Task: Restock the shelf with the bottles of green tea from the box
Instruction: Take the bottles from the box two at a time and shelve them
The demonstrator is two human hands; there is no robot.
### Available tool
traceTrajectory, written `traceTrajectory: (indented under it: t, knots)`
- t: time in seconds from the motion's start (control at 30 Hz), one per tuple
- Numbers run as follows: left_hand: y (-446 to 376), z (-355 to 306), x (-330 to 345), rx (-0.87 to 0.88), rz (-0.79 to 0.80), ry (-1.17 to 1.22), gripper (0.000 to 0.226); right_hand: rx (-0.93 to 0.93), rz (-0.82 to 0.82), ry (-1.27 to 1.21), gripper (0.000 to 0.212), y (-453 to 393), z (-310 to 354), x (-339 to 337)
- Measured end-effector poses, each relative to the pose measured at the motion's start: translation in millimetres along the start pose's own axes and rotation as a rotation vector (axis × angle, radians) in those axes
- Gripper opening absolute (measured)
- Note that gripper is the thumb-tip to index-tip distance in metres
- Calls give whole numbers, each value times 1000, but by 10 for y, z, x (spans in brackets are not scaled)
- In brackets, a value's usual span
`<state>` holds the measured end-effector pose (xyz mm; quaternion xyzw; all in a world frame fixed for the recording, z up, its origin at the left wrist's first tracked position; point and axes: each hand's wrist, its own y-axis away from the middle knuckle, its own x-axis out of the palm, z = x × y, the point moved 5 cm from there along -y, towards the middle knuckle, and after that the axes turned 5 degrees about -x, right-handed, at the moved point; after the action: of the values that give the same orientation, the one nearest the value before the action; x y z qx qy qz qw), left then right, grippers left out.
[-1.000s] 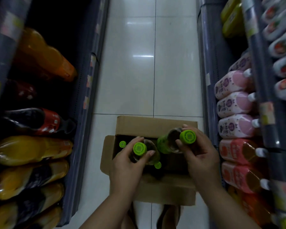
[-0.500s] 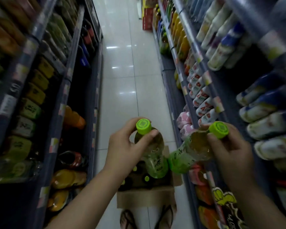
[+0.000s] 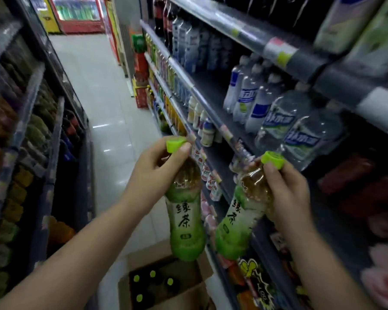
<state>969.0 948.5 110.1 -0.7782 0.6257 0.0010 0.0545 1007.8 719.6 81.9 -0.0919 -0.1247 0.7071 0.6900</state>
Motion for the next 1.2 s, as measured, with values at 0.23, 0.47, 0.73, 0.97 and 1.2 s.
traceTrajectory:
  t: [0.23, 0.47, 0.73, 0.97, 1.2]
  knots:
    - [298, -468, 763, 128, 320, -55, 27, -73, -242, 8, 50, 769, 570, -589]
    - [1269, -567, 1768, 256, 736, -10, 24, -104, -593, 124, 23, 2127, 1044, -1269]
    - [2547, -816, 2824, 258, 1059, 109, 42, -171, -965, 242, 46, 3598, 1673, -2014]
    - [3267, -987, 3648, 240, 1195, 175, 41, -218, -1021, 315, 22, 4229, 2049, -2715]
    - [3496, -985, 4326, 257, 1102, 275, 25, -134, -1016, 350, 27, 4302, 2003, -3451]
